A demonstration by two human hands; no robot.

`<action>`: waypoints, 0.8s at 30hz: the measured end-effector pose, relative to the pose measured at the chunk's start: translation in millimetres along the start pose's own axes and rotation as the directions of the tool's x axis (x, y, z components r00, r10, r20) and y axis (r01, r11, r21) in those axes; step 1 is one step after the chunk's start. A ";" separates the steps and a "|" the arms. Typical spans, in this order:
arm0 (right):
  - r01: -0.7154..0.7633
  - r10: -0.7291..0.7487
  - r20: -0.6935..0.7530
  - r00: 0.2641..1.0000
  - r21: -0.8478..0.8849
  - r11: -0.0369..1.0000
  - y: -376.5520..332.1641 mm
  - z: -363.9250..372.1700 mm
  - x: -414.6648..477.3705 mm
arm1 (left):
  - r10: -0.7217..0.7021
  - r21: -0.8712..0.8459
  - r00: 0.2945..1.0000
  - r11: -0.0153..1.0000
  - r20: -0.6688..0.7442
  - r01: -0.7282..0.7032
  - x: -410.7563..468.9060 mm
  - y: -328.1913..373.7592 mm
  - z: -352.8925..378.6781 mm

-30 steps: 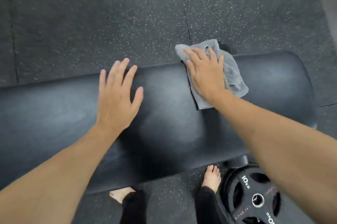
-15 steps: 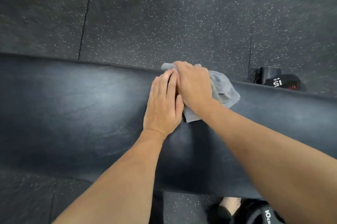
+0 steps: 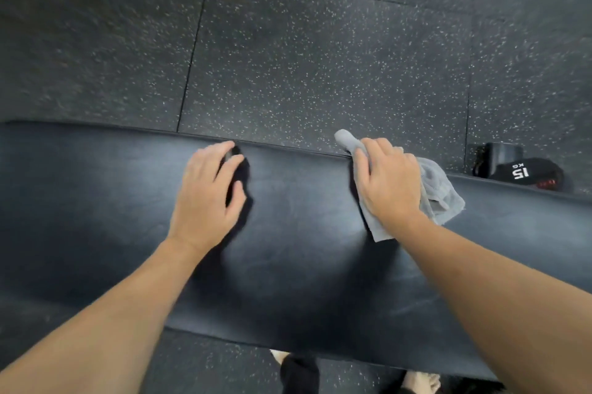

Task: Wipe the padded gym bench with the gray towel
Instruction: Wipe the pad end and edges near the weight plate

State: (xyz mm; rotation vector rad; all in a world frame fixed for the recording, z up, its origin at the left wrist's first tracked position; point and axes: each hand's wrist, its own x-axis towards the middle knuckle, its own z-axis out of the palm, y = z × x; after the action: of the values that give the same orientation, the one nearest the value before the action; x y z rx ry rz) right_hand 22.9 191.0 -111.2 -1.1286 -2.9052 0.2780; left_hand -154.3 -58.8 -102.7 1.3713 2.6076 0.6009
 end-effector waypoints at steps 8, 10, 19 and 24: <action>-0.047 0.049 -0.015 0.999 0.092 0.995 -6.7 -5.7 1.7 | -0.045 0.140 0.998 0.989 0.032 0.040 -13.8 -71.1 -23.1; -0.048 0.046 0.027 0.999 0.075 0.996 -11.0 -10.2 2.1 | -0.044 0.122 0.999 0.992 0.010 0.042 -14.6 -74.9 -22.8; 0.108 -0.124 0.112 0.986 0.135 0.985 -175.0 13.9 32.5 | -0.065 0.112 0.996 0.992 0.055 0.059 -12.8 -76.0 -27.8; 0.267 -0.304 0.142 0.942 0.231 0.935 -293.1 47.9 60.5 | -0.213 -0.004 0.977 0.977 0.018 0.213 -10.8 -77.0 -26.0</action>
State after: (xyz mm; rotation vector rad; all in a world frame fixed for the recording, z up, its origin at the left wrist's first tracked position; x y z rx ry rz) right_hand -221.4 11.7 -111.8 -0.6685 -3.0443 0.6873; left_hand -214.4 -114.0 -111.0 1.0701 2.6875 0.5611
